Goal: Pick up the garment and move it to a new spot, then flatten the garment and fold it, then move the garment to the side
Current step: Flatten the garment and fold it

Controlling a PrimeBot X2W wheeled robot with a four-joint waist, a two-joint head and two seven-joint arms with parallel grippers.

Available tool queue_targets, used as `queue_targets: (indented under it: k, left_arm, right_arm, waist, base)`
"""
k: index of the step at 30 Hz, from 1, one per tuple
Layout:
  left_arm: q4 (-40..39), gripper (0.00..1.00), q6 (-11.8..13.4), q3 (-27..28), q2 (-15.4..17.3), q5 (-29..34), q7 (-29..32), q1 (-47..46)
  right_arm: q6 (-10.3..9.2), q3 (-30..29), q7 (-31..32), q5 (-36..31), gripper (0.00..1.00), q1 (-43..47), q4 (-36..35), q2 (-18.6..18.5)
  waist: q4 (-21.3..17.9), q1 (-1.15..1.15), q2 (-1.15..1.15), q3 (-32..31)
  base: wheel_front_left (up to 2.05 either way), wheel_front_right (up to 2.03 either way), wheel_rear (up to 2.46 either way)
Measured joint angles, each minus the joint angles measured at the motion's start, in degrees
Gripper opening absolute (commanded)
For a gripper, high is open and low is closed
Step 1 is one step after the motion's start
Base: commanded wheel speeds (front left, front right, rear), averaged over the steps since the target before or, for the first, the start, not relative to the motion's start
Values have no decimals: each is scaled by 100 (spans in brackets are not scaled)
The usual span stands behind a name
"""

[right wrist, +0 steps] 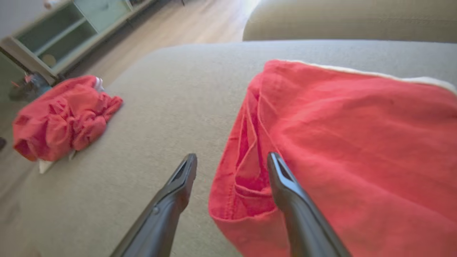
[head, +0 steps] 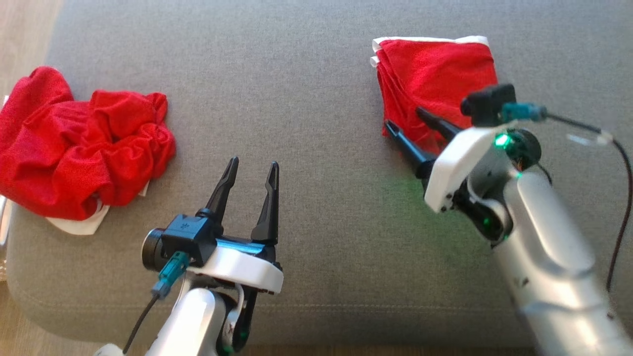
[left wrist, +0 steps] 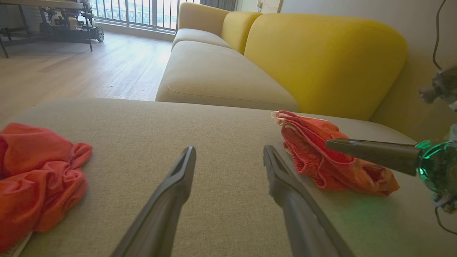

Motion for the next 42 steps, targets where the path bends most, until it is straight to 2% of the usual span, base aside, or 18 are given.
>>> queue_targets:
  k: [4,9,18,25,26,27,28,31,32,36,42]
  left_arm:
    - [1,100,3,37,0,0,0,87]
    - [1,100,85,189,4,2,0,334]
    - [-52,100,137,415,13,69,0,723]
    - [-276,100,208,501,23,112,0,1197]
    - [-297,100,208,498,24,112,0,1228]
    - [-324,100,208,493,25,113,0,1246]
    - [-343,100,208,486,25,124,0,1252]
    - [-363,100,205,458,26,162,0,1249]
    - [-359,100,203,419,26,162,0,1231]
    - [-352,100,197,281,26,162,0,1156]
    - [-327,100,199,86,24,145,0,948]
  right_arm:
    - [0,-120,-544,-160,100,489,-636,47]
    - [0,-456,-1371,-978,100,893,-1018,-73]
    - [0,-1287,-2356,-1895,100,1514,-719,101]
    - [0,-1972,-2759,-2217,100,2121,-630,292]
    - [0,-1985,-2765,-2219,62,2145,-579,309]
    - [0,-1992,-2765,-2221,6,2143,-528,324]
    - [0,-1994,-2765,-2235,0,2128,-483,334]
    - [0,-2045,-2765,-2401,0,1949,-245,347]
    - [0,-2111,-2766,-2586,0,1525,155,349]
    - [0,-2148,-2766,-3056,0,806,870,349]
    - [0,-2327,-2835,-3738,0,185,2000,346]
  waist:
    - [-6,0,0,-120]
    - [-83,0,0,-311]
    - [-256,0,0,-785]
    - [-64,0,0,-1091]
    - [-23,0,0,-1098]
    - [20,0,0,-1098]
    - [62,0,0,-1091]
    - [197,0,0,-1041]
    - [344,0,0,-972]
    - [555,0,0,-869]
    - [829,0,0,-685]
  base:
    - [0,0,0]
    - [0,0,0]
    - [0,0,0]
    - [0,0,0]
    - [0,0,0]
    - [0,0,0]
    - [0,0,0]
    - [0,0,0]
    - [0,0,0]
    - [0,0,0]
    - [0,0,0]
